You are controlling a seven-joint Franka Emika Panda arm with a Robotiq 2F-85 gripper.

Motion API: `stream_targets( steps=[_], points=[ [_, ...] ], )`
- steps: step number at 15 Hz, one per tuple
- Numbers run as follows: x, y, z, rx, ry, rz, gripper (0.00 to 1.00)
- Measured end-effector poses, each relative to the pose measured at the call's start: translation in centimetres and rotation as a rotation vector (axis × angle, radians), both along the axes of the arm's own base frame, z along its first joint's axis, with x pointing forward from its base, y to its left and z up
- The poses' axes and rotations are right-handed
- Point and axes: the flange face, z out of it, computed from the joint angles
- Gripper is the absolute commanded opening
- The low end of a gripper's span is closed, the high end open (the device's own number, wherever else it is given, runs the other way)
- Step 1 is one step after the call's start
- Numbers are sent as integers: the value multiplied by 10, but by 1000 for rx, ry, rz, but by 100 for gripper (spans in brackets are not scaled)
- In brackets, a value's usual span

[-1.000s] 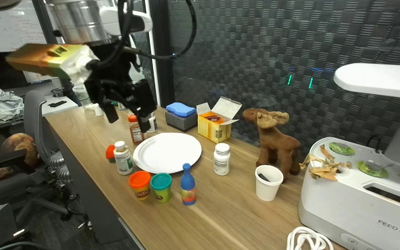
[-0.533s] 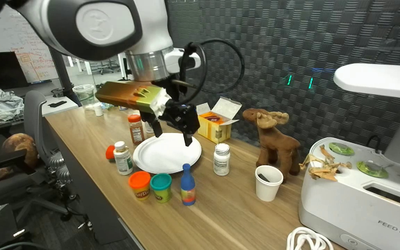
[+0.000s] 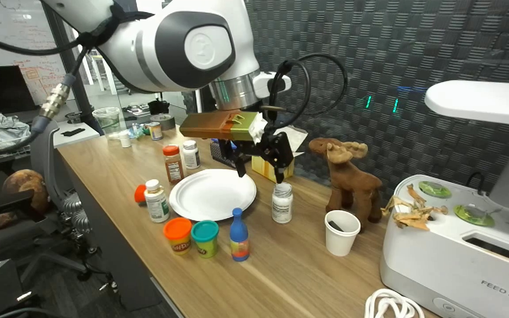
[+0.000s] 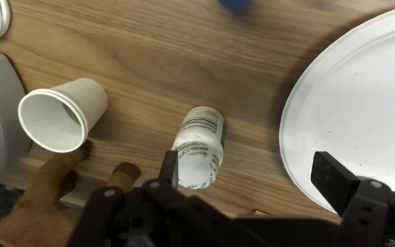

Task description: Put the bottles and orange plushie on the white plate one at a time

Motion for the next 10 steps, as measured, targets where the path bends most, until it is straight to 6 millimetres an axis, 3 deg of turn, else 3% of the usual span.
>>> stream_targets(
  steps=[10],
  points=[
    [29, -18, -23, -39, 6, -38, 100]
  ],
)
